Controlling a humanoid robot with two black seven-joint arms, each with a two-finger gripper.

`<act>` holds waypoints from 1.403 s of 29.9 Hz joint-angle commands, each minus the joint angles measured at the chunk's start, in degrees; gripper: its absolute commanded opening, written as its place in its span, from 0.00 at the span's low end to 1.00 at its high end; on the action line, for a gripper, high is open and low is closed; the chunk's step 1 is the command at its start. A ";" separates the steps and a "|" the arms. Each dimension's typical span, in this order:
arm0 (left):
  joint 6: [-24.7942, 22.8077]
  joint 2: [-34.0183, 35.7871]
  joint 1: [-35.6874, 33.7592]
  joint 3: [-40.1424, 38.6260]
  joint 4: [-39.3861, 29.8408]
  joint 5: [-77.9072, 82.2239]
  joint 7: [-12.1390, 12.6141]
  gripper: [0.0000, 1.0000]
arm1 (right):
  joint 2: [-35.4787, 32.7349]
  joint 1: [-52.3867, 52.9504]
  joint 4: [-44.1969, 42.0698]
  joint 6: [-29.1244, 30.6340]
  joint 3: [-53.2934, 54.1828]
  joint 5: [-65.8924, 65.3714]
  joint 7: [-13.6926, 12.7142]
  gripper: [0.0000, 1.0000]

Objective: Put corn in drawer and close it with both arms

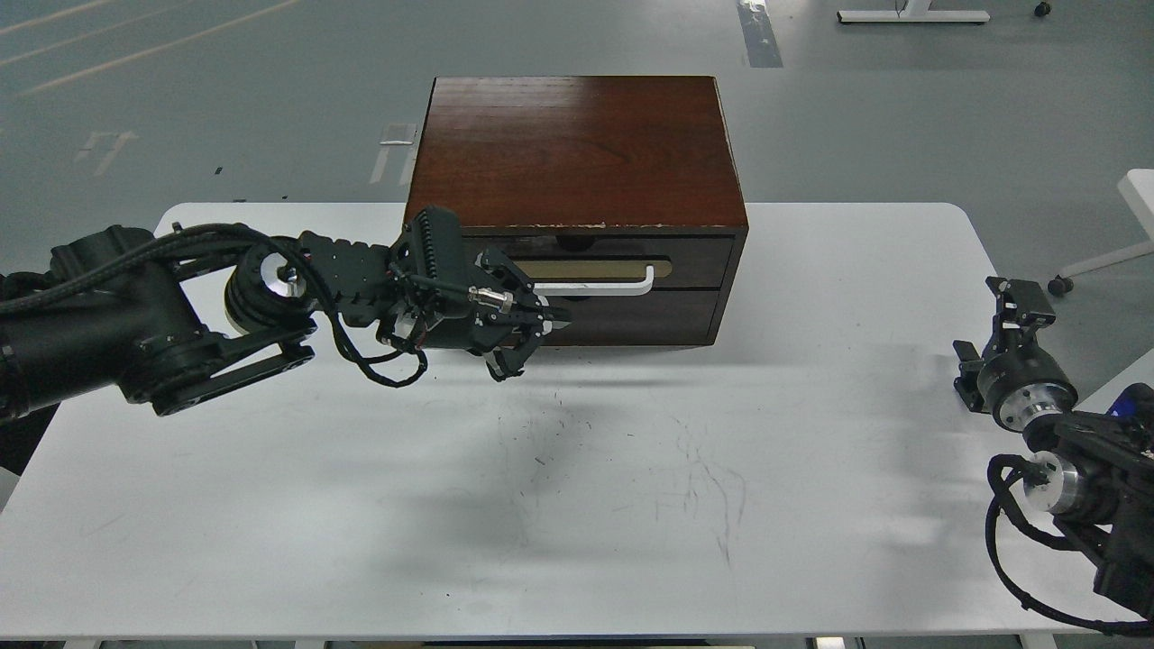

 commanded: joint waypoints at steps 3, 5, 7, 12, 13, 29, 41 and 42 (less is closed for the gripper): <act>-0.20 6.07 0.41 -0.80 -8.93 0.00 -0.27 0.00 | 0.00 0.41 0.10 0.41 0.00 0.00 0.00 1.00; -0.20 7.92 0.76 -0.89 -11.57 -4.20 -0.19 0.04 | -0.17 0.85 0.27 0.58 0.09 0.00 0.00 1.00; -0.12 9.41 0.76 -0.98 -13.33 -15.94 -0.19 0.18 | -0.44 1.46 0.62 0.67 0.00 0.00 0.00 1.00; -0.20 12.49 0.76 -3.43 -14.66 -40.77 -0.27 0.64 | -0.96 4.28 0.71 0.84 0.00 0.00 0.00 1.00; -0.64 13.28 0.76 -4.92 -14.66 -47.68 -0.27 0.85 | -1.14 4.89 0.89 1.37 0.00 0.00 0.00 1.00; -9.08 18.82 11.20 -18.01 -7.46 -110.93 1.04 0.99 | -5.53 7.97 12.21 11.39 6.41 0.09 0.00 1.00; -25.68 8.65 38.27 -50.69 8.35 -115.16 8.87 0.99 | -3.70 8.06 16.97 12.36 8.44 0.09 0.00 1.00; -25.87 7.32 39.77 -52.99 9.50 -115.07 8.87 0.99 | -3.17 8.06 16.97 12.45 8.35 0.00 0.00 1.00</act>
